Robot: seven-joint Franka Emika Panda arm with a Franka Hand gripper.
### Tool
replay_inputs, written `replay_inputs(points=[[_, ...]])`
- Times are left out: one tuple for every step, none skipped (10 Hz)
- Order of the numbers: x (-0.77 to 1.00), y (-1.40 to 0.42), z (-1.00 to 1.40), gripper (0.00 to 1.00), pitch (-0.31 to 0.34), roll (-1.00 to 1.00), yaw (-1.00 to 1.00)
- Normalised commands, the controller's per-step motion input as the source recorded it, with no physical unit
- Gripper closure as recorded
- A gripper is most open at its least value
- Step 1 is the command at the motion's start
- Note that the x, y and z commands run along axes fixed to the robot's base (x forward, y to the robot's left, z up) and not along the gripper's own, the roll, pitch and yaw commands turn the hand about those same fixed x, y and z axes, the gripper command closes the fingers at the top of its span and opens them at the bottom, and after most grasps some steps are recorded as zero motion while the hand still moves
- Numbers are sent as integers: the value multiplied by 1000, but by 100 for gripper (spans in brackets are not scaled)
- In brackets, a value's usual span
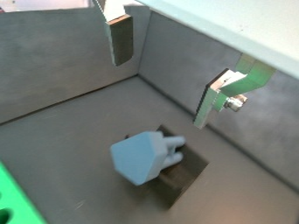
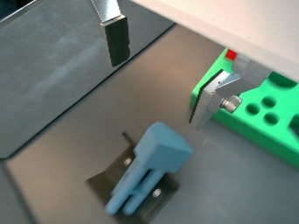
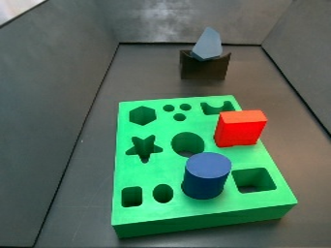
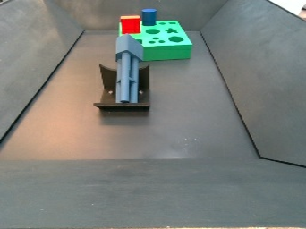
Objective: Pick up the 3 prong object. Move up. Place the 3 prong object on the fixture. Regrasp the 3 prong object. Move to above the board. Insert the 3 prong object.
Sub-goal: Regrasp the 3 prong object.
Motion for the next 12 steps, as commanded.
replay_inputs(points=[[92,-35,-14,0,109,1000,44],[111,-38,-13,0,129,1000,54],[124,-42,-15,0,148,1000,62],[144,-47,-17,0,166,1000,73],[170,-50,-17,0,182,1000,87],[207,-54,-16,0,206,1000,111],[241,-54,-20,0,227,1000,135],[286,-58,-25,0,244,1000,165],[330,-60,-21,0,260,1000,203],[392,-63,-23,0,278,1000,272],[442,-65,-26,0,250,887,302],[519,-71,-26,0,180,685,321]])
